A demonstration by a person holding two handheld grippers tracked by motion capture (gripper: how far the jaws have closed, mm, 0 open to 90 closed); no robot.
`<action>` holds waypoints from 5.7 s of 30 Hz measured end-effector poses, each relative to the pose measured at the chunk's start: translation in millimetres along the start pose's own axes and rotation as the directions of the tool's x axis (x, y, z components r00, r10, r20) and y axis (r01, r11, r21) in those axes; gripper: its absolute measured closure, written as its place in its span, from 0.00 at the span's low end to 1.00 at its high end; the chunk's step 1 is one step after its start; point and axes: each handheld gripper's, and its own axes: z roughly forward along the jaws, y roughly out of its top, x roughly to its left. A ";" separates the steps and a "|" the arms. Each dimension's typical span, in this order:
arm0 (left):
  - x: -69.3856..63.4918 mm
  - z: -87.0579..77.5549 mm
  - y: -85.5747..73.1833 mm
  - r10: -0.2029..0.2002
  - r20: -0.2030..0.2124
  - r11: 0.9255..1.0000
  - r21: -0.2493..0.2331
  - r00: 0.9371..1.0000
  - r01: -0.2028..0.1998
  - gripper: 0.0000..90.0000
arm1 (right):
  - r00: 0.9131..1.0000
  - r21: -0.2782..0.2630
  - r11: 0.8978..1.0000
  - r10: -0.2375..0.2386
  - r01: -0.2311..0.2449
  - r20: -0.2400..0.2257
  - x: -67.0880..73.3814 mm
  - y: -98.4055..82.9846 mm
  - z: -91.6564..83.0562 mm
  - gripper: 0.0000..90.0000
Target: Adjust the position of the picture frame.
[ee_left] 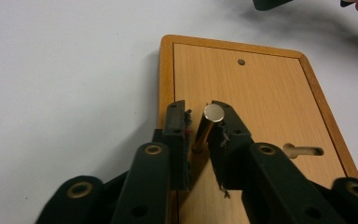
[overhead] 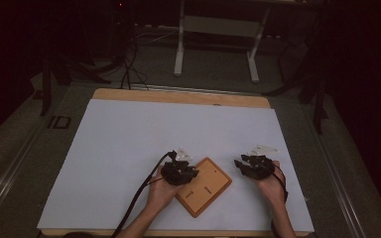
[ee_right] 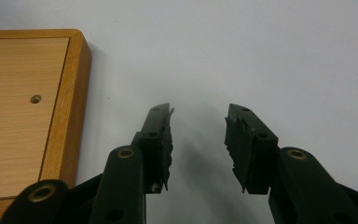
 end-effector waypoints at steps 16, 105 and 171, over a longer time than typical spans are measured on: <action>-1.2 0.9 -0.4 0.010 -0.004 1.000 -0.006 1.000 -0.010 0.93 | 1.000 0.000 1.000 -0.004 0.004 -0.013 0.9 0.1 0.4 0.66; 46.1 -15.4 34.0 0.140 0.157 0.988 -0.093 0.978 -0.126 0.94 | 0.976 -0.073 0.994 -0.093 0.080 -0.199 41.8 16.2 4.2 0.99; 70.9 4.9 23.7 -0.009 0.134 0.999 -0.029 0.991 0.013 0.75 | 0.974 -0.015 0.995 -0.100 0.099 -0.204 47.8 11.5 19.3 0.93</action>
